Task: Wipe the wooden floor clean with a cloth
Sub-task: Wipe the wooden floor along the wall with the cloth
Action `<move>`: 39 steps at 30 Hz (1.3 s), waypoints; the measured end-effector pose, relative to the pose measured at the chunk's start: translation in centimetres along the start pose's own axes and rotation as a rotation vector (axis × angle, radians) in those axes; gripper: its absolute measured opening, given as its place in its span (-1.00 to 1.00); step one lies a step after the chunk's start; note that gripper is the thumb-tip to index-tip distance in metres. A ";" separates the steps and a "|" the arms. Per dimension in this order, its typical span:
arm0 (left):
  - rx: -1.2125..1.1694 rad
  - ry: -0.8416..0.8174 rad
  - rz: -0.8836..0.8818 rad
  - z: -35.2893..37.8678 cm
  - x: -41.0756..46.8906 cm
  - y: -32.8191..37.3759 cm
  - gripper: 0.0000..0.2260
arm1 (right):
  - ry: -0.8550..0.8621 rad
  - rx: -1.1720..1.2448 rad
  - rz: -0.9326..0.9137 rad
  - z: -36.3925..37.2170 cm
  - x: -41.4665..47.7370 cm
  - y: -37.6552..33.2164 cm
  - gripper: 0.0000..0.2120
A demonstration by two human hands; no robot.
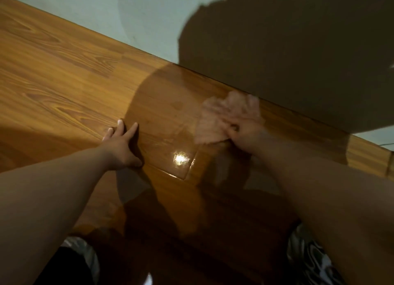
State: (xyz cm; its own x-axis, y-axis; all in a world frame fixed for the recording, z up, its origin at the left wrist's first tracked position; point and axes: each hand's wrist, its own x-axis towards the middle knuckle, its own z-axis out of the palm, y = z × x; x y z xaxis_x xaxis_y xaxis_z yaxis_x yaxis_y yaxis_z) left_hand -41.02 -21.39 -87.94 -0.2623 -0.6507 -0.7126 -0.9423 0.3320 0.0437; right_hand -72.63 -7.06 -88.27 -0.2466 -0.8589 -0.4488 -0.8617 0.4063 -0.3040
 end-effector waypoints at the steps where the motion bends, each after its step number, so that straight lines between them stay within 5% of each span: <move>1: 0.021 -0.003 0.003 0.0 0.0 0.0 0.13 | 0.075 0.040 0.154 -0.9 0.4 1.3 -0.56; 4: 0.026 -0.003 0.004 0.0 0.1 0.3 0.16 | 0.118 0.103 0.376 -1.5 0.6 0.3 -0.54; 6: 0.011 -0.012 0.003 -0.1 0.1 0.4 0.15 | 0.068 0.121 0.335 0.4 -0.2 -3.8 -0.54; 11: -0.015 0.062 0.023 0.0 -0.1 0.5 0.11 | -0.320 -0.183 -0.537 5.0 -1.7 -11.9 -0.51; 13: -0.017 0.079 0.028 -0.1 -0.3 0.2 0.12 | -0.347 -0.263 -0.605 4.0 0.0 -10.7 -0.47; 18: -0.032 0.119 0.011 0.1 -0.6 0.0 0.12 | -0.013 -0.014 0.021 -1.6 3.5 -2.8 -0.47; 21: -0.004 0.112 0.005 0.1 -0.6 0.0 0.11 | 0.059 -0.144 0.228 -1.1 4.3 -4.3 -0.35; 23: 0.016 0.115 0.009 0.3 -0.4 -0.1 0.10 | -0.026 -0.113 0.168 1.2 3.8 -7.8 -0.35; 26: 0.006 0.139 0.016 0.6 -0.3 -0.3 0.10 | -0.132 -0.069 -0.212 3.8 2.4 -11.6 -0.40; 30: 0.078 0.203 0.081 0.7 -1.4 -1.2 0.01 | 0.125 0.177 -0.325 2.4 2.0 -10.8 -0.44; 34: 0.163 0.570 0.403 2.1 -2.4 -1.8 -0.26 | 0.441 0.337 0.133 1.2 1.9 -7.1 -0.51; 39: 0.132 0.503 0.579 2.6 -0.7 6.5 -0.40 | 0.361 0.208 0.620 2.2 0.4 -2.3 -0.45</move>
State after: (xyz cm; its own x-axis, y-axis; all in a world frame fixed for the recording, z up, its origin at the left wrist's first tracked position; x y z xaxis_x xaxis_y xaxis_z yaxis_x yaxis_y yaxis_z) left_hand -46.40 -16.95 -89.00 -0.7976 -0.5700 -0.1973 -0.6022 0.7715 0.2055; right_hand -69.81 -7.67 -89.65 -0.8212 -0.4878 -0.2961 -0.4248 0.8691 -0.2535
